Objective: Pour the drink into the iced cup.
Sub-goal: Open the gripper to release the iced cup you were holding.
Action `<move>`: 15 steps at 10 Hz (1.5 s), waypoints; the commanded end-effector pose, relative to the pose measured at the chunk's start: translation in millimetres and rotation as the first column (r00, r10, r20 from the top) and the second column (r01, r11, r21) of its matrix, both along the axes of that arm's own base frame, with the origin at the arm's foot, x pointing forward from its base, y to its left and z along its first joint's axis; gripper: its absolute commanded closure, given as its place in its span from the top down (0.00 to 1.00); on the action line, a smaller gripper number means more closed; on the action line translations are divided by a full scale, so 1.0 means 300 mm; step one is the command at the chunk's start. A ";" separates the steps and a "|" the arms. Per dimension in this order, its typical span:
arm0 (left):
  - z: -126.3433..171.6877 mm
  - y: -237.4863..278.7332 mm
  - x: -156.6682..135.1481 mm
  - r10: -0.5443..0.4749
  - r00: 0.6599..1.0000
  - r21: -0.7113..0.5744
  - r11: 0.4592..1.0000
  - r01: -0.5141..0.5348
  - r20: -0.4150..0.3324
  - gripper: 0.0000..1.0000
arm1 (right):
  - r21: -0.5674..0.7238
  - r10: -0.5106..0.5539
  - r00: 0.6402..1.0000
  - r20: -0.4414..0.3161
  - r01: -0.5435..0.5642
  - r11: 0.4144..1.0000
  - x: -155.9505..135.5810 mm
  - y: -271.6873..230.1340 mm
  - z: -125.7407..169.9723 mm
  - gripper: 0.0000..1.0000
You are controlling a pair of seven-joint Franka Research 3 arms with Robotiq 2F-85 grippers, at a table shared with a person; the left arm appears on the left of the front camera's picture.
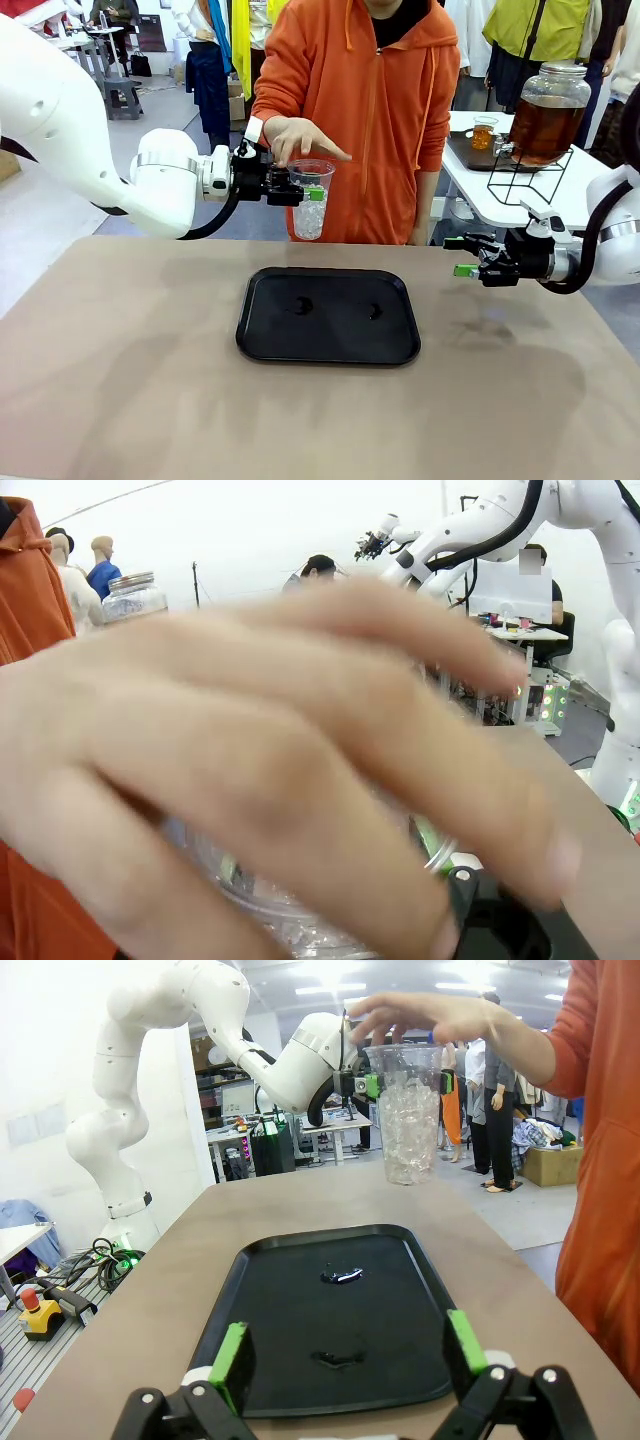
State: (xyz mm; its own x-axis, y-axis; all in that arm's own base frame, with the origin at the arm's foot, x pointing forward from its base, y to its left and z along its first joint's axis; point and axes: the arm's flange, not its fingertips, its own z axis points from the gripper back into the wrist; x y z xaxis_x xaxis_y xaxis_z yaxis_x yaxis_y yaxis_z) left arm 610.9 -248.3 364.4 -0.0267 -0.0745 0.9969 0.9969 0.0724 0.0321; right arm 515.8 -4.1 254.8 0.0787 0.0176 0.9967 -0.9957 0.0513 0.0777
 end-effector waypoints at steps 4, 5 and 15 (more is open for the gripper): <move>0.010 -0.004 -0.006 -0.005 1.000 -0.005 1.000 0.005 0.005 0.80 | 0.004 -0.001 1.000 -0.003 0.001 1.000 0.004 0.005 0.011 1.00; 0.010 -0.004 -0.006 -0.005 1.000 -0.005 1.000 0.005 0.005 0.80 | 0.004 -0.001 1.000 -0.003 0.001 1.000 0.004 0.005 0.011 1.00; 0.010 -0.004 -0.006 -0.005 1.000 -0.005 1.000 0.005 0.005 0.80 | 0.004 -0.001 1.000 -0.003 0.001 1.000 0.004 0.005 0.011 1.00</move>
State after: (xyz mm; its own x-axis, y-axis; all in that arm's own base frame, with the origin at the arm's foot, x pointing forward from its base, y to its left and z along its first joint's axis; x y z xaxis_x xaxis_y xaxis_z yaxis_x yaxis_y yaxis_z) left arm 611.0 -248.5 365.3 -0.0283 -0.0737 0.9969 0.9968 0.0719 0.0336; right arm 515.8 -4.1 254.8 0.0787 0.0176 0.9967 -0.9957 0.0513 0.0777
